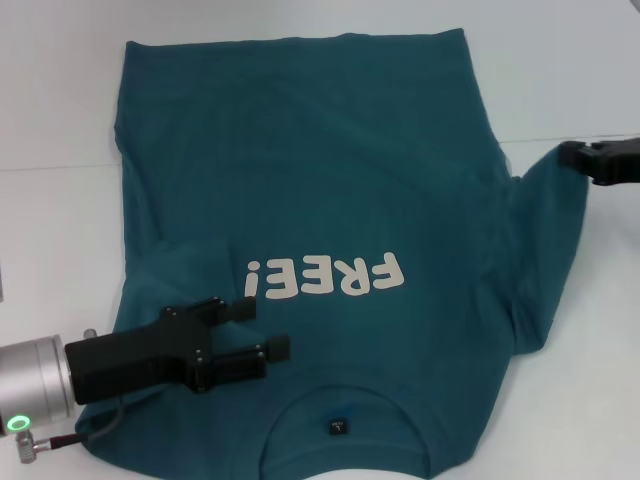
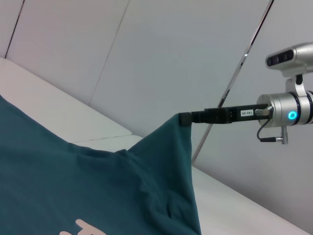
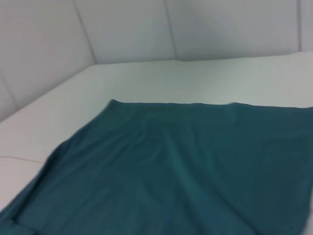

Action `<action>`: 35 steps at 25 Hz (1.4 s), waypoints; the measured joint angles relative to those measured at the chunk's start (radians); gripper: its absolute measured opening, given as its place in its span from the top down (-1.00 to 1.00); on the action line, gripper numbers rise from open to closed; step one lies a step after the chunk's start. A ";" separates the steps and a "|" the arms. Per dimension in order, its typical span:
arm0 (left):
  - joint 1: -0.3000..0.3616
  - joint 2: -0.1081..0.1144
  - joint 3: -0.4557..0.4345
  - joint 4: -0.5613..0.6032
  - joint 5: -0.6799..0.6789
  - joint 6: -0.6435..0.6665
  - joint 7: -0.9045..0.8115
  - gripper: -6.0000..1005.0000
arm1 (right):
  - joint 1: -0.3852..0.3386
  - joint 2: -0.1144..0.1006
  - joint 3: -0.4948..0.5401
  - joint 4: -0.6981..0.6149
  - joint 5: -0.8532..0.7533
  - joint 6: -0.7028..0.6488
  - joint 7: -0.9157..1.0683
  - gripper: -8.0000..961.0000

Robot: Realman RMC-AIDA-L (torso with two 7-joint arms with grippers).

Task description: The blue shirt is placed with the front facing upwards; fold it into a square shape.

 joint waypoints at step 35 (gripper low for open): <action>0.003 0.002 -0.001 0.003 0.003 -0.013 0.000 -0.71 | 0.163 0.032 -0.170 0.207 -0.004 -0.009 0.019 -0.30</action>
